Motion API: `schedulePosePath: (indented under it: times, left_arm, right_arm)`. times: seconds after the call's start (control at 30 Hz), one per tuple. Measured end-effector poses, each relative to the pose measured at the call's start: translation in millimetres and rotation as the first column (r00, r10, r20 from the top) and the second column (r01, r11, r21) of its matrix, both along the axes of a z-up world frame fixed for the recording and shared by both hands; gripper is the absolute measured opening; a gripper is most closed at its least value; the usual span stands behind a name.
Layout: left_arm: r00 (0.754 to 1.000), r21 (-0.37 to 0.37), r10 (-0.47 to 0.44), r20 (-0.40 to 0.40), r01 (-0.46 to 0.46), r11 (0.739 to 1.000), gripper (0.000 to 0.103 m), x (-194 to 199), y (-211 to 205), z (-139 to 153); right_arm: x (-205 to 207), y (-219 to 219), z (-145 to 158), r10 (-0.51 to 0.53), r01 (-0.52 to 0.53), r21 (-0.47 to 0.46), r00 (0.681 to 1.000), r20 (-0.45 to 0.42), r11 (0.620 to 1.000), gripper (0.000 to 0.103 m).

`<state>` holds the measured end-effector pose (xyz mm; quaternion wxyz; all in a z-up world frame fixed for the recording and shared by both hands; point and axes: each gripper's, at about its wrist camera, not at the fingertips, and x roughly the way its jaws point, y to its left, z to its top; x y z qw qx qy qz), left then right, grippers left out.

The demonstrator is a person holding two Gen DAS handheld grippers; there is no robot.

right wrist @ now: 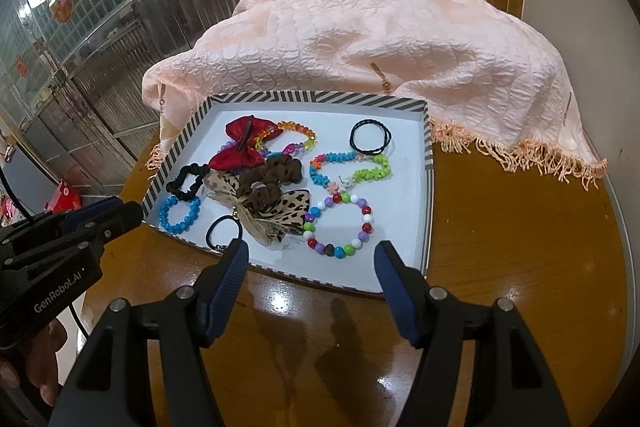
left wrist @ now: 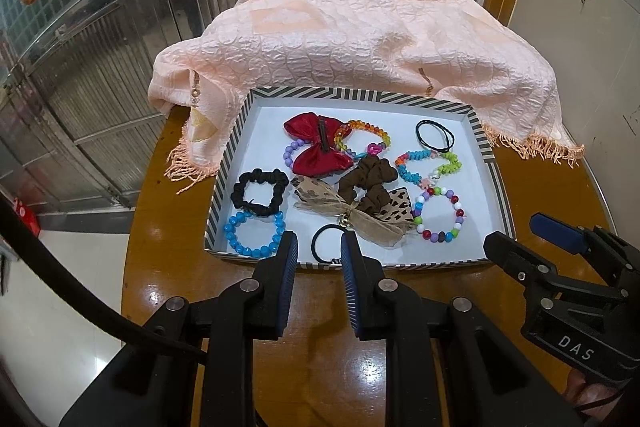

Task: Organize jewelry

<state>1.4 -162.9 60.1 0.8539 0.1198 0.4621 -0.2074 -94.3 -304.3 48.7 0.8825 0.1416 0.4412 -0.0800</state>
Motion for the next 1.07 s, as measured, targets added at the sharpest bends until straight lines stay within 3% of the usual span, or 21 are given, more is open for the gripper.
schedulePosePath:
  times: [1.07]
  left_arm:
    - [1.0, -0.003, 0.013, -0.018, -0.013, 1.0, 0.016, 5.7, 2.4, -9.4]
  right_arm:
    - [1.5, -4.8, -7.1, -0.007, 0.008, 0.02, 1.0, -0.016, 1.0, 0.069]
